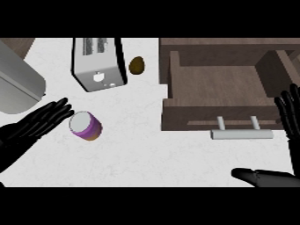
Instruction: Pick up the can, place it into the drawer and close the drawer
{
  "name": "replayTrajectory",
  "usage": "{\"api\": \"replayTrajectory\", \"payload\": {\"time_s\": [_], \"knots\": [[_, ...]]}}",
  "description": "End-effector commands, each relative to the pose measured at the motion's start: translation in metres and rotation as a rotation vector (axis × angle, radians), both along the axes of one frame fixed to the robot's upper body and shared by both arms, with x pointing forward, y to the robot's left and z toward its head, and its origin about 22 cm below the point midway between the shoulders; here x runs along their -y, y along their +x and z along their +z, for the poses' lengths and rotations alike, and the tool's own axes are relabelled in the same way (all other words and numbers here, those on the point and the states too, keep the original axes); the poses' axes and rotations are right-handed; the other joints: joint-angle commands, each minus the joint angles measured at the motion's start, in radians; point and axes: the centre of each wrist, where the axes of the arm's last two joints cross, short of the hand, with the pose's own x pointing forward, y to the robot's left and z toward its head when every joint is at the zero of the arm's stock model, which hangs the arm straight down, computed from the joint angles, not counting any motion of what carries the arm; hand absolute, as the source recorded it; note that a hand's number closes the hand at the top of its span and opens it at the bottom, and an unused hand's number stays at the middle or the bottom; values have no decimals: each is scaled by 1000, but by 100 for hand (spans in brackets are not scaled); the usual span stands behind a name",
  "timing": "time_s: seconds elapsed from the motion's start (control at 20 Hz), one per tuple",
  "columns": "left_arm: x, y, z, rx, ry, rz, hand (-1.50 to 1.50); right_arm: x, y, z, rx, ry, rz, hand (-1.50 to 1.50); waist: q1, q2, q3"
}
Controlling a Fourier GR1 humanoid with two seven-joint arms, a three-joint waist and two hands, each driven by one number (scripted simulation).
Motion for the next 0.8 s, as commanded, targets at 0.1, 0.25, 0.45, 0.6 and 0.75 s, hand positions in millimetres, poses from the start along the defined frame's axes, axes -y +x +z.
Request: {"api": "replayTrajectory", "payload": {"time_s": [0.1,0.25,0.45,0.6,0.75], "knots": [[-34,3,17,-55,17,-27,-150,21,-13,-15,-34,-11,-26,-150,6,-2,1],[-42,-8,-15,-99,6,-16,-150,18,-1,-16,-3,15,-21,-150,11,-2,0],[-34,18,4,-90,1,14,-150,12,-26,-23,-27,6,-18,-150,5,-2,0],[-32,20,-7,-118,3,26,-150,32,-40,-25,-20,-6,-22,-150,2,-2,0],[-16,28,-13,-106,26,43,-150,41,-28,-13,-41,-5,-17,-150,3,-2,0]]}}
